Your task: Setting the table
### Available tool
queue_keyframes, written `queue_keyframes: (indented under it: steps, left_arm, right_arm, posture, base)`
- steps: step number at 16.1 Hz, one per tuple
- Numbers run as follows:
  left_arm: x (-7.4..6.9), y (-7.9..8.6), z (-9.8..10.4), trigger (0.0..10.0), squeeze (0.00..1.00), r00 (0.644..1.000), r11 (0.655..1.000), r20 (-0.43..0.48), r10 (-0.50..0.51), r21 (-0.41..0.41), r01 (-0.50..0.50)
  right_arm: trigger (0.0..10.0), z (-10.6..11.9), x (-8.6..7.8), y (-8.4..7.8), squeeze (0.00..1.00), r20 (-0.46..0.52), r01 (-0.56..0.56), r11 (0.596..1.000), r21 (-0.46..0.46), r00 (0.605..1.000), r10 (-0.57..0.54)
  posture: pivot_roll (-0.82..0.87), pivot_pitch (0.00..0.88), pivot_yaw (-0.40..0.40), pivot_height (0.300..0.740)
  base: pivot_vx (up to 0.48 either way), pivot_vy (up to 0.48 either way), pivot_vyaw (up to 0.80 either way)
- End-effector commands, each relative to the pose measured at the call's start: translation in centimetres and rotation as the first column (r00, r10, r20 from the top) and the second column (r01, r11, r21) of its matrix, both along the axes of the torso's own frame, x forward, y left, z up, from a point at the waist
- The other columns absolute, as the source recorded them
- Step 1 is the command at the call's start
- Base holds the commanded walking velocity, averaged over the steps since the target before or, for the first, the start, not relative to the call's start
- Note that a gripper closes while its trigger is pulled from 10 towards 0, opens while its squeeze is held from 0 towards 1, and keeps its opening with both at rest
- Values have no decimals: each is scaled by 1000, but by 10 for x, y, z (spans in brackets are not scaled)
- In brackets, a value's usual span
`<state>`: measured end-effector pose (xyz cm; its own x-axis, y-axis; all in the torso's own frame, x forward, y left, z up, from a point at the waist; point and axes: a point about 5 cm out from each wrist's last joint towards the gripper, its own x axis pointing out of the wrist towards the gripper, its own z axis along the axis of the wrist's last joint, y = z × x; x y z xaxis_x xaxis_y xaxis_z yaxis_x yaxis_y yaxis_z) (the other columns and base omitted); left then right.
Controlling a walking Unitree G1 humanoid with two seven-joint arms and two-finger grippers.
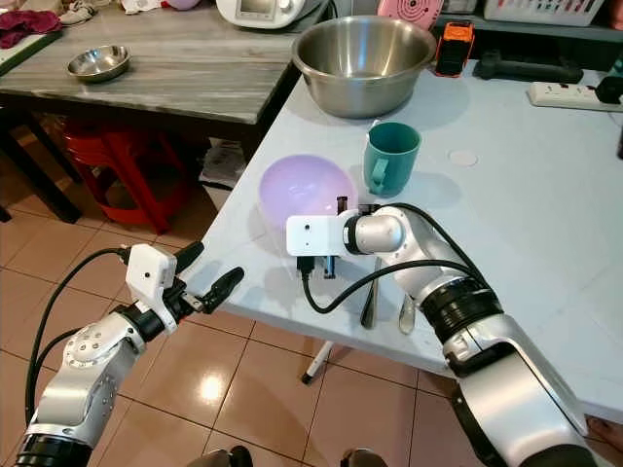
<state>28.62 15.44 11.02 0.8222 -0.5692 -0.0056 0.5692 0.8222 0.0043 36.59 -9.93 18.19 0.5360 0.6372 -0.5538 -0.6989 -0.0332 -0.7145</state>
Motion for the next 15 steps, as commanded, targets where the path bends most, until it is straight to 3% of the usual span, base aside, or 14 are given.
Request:
queue_keyframes:
  steps: [1, 5, 8, 10, 11, 12, 13, 15]
  left_arm:
    - [-1, 2, 4, 10000, 0, 1000, 1000, 16, -8, 12, 8]
    - [1, 3, 10, 10000, 0, 999, 1000, 52, -12, -20, 13]
    - [5, 11, 12, 10000, 0, 997, 999, 66, 49, -10, -49]
    - [17, 24, 13, 10000, 0, 974, 977, 80, 214, 10, -215]
    - [21, 28, 13, 10000, 0, 961, 964, 84, 264, 17, -266]
    - [23, 30, 14, 10000, 0, 952, 955, 89, 293, 10, -295]
    - [26, 32, 15, 10000, 0, 943, 946, 86, 322, 0, -323]
    - [29, 30, 18, 10000, 0, 941, 946, 98, 325, -25, -324]
  right_arm:
    - [0, 9, 1, 3, 0, 28, -13, 999, 36, 1000, 12]
    - [0, 12, 1, -3, 0, 64, 54, 981, 186, 996, -67]
    - [0, 16, -7, -4, 0, 91, 94, 927, 363, 987, -136]
    - [0, 21, -21, 3, 0, 64, 161, 796, 584, 968, -243]
    - [2314, 20, -25, 5, 0, 23, 206, 717, 666, 955, -296]
    - [5412, 19, -31, 8, 0, -22, 228, 660, 716, 952, -306]
    - [10000, 18, -36, 7, 0, -82, 287, 531, 797, 923, -377]
    - [10000, 16, -45, 5, 0, -120, 331, 410, 850, 880, -460]
  posture:
    - [-194, 136, 86, 740]
    - [-184, 119, 84, 740]
    - [-187, 108, 81, 740]
    - [-192, 104, 79, 740]
    - [-193, 102, 77, 740]
    - [-195, 100, 77, 740]
    - [-202, 97, 78, 740]
    - [-207, 93, 79, 740]
  base:
    - [0, 0, 0]
    - [0, 0, 0]
    - [0, 0, 0]
    - [0, 0, 0]
    - [0, 0, 0]
    - [0, 0, 0]
    - [0, 0, 0]
    - [0, 0, 0]
